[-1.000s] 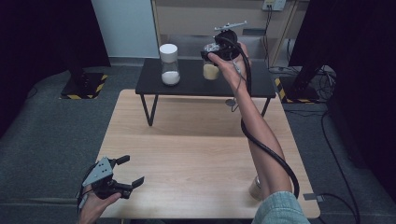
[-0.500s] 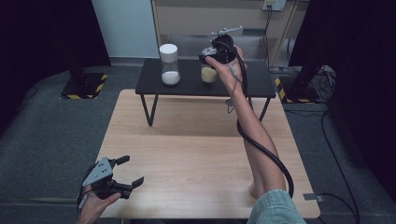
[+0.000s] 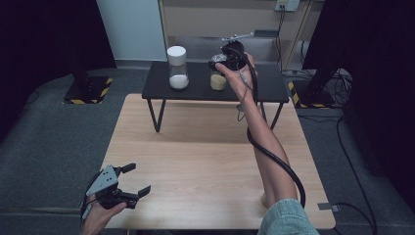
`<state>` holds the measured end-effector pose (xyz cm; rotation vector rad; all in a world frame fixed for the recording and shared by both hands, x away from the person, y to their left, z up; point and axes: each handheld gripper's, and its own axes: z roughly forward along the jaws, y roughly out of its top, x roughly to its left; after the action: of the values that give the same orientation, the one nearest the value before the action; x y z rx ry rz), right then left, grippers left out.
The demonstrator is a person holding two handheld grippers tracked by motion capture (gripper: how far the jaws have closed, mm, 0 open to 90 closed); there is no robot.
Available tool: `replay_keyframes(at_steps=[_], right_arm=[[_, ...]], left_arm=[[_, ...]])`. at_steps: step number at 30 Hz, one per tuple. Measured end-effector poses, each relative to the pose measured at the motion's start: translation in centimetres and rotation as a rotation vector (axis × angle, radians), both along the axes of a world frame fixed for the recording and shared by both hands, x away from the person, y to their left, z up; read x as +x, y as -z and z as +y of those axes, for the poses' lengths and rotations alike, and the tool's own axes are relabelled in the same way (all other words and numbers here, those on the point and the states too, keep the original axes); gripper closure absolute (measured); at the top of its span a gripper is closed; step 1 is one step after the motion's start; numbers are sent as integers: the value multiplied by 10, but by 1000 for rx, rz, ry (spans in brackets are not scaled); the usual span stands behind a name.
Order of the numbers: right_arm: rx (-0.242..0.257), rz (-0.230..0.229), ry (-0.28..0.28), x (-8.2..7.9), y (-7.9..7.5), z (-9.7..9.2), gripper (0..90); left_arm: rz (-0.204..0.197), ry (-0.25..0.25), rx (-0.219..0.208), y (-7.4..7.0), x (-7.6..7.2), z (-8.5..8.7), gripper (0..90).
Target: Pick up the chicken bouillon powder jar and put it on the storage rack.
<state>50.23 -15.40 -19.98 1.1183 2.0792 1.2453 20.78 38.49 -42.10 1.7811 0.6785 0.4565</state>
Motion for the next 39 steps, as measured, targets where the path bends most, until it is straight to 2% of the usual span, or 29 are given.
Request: replay_keyframes(at_steps=[13, 15, 17, 19, 23, 27, 33, 39], right_arm=[[6, -17, -9, -1, 4, -3, 348], [12, -29, 1, -3, 7, -3, 271], [48, -31, -5, -2, 9, -8, 197], [45, -43, -11, -3, 8, -8, 131], [14, -59, -29, -8, 1, -7, 102], [12, -105, -43, -18, -8, -10, 96], [-4, -139, -50, -35, -28, -20, 93], [4, -165, -52, -52, -41, -39, 93]], left_arm=[[-2, 2, 0, 0, 0, 0, 27], [-2, 1, 0, 0, 0, 0, 27], [-2, 2, 1, 0, 0, 0, 27], [-3, 2, 5, -1, 0, 0, 27], [-4, 1, 7, 0, 0, -1, 28], [-5, 2, 8, -1, 0, -1, 28], [-5, 1, 6, -1, -1, -1, 27], [-4, -1, 8, -1, -1, -1, 27]])
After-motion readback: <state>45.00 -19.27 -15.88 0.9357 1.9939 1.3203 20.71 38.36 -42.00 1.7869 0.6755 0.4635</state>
